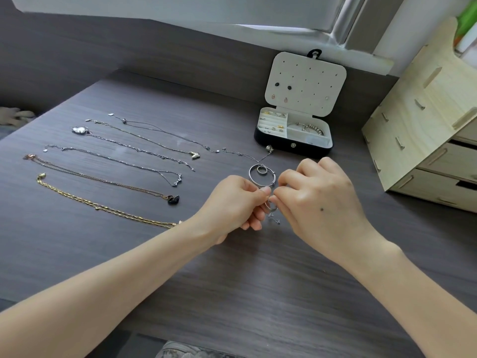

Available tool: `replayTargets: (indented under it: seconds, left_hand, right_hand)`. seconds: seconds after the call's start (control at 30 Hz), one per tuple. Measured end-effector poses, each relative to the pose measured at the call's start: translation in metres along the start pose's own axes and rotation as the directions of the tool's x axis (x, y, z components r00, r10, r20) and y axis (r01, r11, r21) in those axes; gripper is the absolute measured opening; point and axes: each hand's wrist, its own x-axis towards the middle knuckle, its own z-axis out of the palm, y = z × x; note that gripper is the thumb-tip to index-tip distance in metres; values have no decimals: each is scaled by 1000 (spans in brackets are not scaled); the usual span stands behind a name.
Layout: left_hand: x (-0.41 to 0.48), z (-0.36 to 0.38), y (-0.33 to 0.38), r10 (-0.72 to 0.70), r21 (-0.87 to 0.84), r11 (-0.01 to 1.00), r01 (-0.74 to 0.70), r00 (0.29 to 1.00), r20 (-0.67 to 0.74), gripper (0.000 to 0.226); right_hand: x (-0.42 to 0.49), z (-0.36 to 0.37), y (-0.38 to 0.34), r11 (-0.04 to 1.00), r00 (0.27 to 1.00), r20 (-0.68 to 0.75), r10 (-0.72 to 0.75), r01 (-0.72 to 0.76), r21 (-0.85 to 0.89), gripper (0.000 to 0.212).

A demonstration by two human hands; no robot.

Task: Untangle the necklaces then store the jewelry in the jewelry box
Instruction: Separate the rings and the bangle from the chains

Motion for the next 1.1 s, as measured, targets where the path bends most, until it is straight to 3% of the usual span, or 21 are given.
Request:
replayTargets:
  seconds: [0.1, 0.2, 0.37, 0.47, 0.6, 0.73, 0.9, 1.1]
  left_hand:
    - [0, 0, 0, -1, 11, 1000, 1, 1000, 6, 36]
    - [0, -2, 0, -3, 14, 1000, 3, 1000, 5, 36]
    - [2, -8, 4, 17, -13, 1000, -17, 1000, 1, 35]
    - [2, -12, 8, 38, -53, 998, -36, 999, 38, 34]
    - [2, -13, 12, 39, -122, 992, -28, 995, 90, 33]
    - [1, -13, 13, 42, -152, 988, -23, 991, 126, 32]
    - [1, -14, 14, 48, -188, 982, -20, 988, 144, 33]
    - [4, -16, 12, 33, -155, 988, -20, 996, 86, 33]
  right_hand:
    - [1, 1, -2, 1000, 999, 32, -29, 28, 10, 20]
    - [3, -1, -2, 995, 1000, 24, -13, 11, 95, 31]
    - [2, 1, 6, 934, 990, 52, 131, -141, 330, 36]
    - [-1, 7, 9, 814, 965, 157, 209, -261, 519, 29]
    - [-8, 10, 11, 525, 894, 398, 208, -445, 725, 17]
    - [-9, 9, 8, 395, 872, 434, 225, -489, 778, 19]
    - [-6, 5, 4, 367, 878, 357, 319, -462, 807, 8]
    - [-11, -5, 14, 304, 817, 417, 397, -546, 781, 8]
